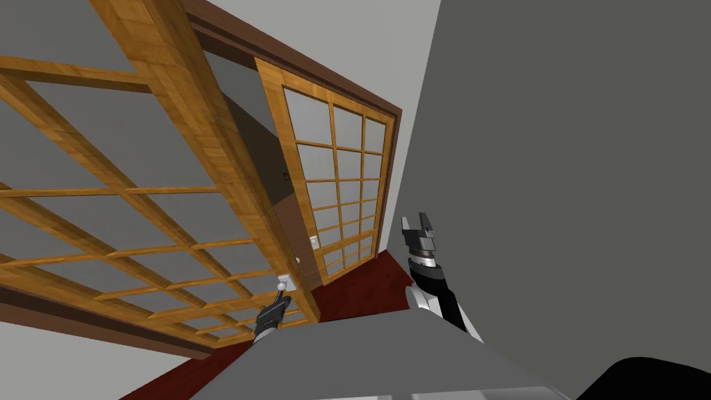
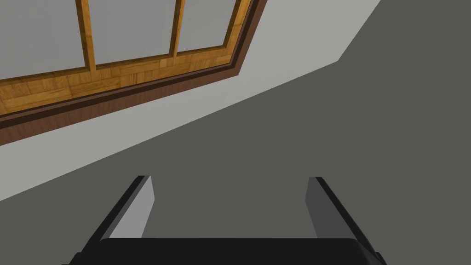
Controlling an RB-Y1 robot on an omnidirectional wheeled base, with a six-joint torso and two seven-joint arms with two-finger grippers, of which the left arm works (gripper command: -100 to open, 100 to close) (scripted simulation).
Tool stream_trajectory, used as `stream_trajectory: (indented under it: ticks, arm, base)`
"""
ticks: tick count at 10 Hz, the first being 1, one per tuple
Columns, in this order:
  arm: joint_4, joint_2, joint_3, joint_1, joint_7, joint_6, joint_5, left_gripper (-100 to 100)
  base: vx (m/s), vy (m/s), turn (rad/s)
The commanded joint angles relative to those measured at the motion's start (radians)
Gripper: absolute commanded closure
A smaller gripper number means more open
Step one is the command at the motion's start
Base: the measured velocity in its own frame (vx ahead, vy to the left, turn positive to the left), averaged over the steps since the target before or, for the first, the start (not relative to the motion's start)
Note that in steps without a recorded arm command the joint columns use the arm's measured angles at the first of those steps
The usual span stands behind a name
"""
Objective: Pull the door open
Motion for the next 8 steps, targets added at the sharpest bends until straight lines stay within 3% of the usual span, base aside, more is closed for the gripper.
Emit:
stream_trajectory:
  ticks: [1,4,8]
  arm:
    - [0.006,0.025,-0.021,-0.013,0.007,-0.020,-0.015,-100]
    - [-0.014,0.052,-0.066,-0.023,0.024,-0.043,-0.047,-100]
    - [-0.032,0.068,-0.104,-0.033,0.037,-0.062,-0.075,-100]
  base:
    - [-0.226,0.073,-0.109]
    - [-0.235,0.072,-0.088]
    - [-0.162,0.030,-0.059]
